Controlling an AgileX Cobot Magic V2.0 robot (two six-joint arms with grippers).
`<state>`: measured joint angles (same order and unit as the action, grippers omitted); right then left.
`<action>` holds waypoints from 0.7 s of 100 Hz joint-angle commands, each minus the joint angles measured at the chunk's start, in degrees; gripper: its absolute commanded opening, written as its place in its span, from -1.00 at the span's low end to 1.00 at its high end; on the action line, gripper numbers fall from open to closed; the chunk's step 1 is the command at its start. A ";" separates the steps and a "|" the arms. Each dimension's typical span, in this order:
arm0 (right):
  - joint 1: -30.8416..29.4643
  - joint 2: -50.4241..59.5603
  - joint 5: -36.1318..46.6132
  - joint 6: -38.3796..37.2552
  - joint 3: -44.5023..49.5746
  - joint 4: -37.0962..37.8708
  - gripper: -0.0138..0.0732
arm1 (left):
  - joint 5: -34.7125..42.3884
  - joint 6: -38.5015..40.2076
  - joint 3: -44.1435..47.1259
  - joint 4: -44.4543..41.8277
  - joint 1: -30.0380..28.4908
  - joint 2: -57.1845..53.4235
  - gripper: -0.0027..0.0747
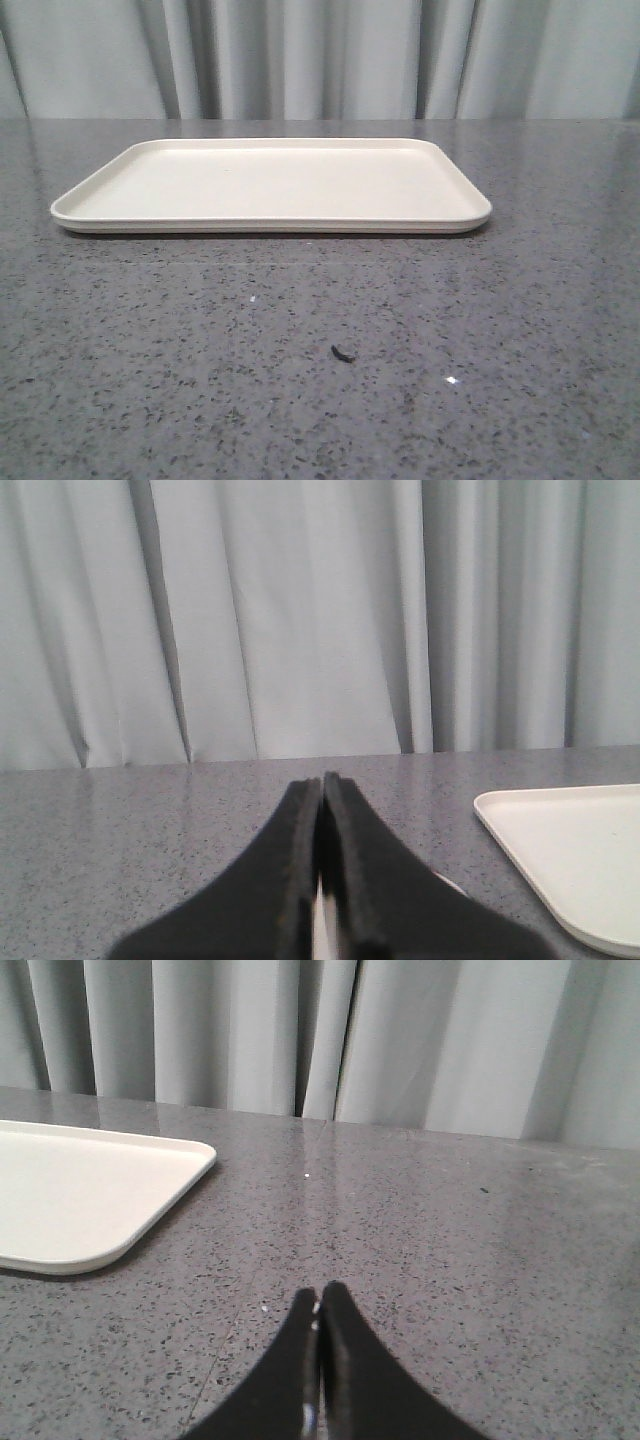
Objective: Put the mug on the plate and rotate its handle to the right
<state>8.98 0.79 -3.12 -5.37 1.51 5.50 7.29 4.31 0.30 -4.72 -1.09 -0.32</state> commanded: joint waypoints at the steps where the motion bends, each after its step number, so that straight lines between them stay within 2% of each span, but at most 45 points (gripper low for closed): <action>1: -0.36 0.67 4.95 0.05 -0.04 -0.05 -0.82 | 5.23 0.58 0.17 0.45 -0.02 -1.86 -0.98; 14: -0.36 0.67 7.98 0.05 -0.04 -0.05 -0.82 | 7.61 0.65 -0.49 0.94 -0.02 -1.86 -0.98; 26: -0.36 0.67 11.36 0.05 -0.86 -0.56 -0.82 | 7.76 0.65 -2.77 6.95 -0.02 -1.86 -0.98; 34: -0.36 0.67 10.56 0.05 -3.24 -2.84 -0.82 | 5.72 0.65 -5.36 10.14 -0.02 -1.86 -0.98; 49: -0.36 0.31 7.09 0.05 -9.92 -3.46 -0.82 | -0.33 0.65 -12.43 10.14 -0.02 -1.39 -0.98; 70: -0.36 -4.72 5.04 0.05 -20.68 -3.46 -0.82 | -3.01 0.65 -21.53 10.14 -0.02 2.18 -0.98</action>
<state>8.98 -0.65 -1.42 -5.37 -13.76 2.27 1.50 4.31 -16.25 4.87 -1.09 -0.21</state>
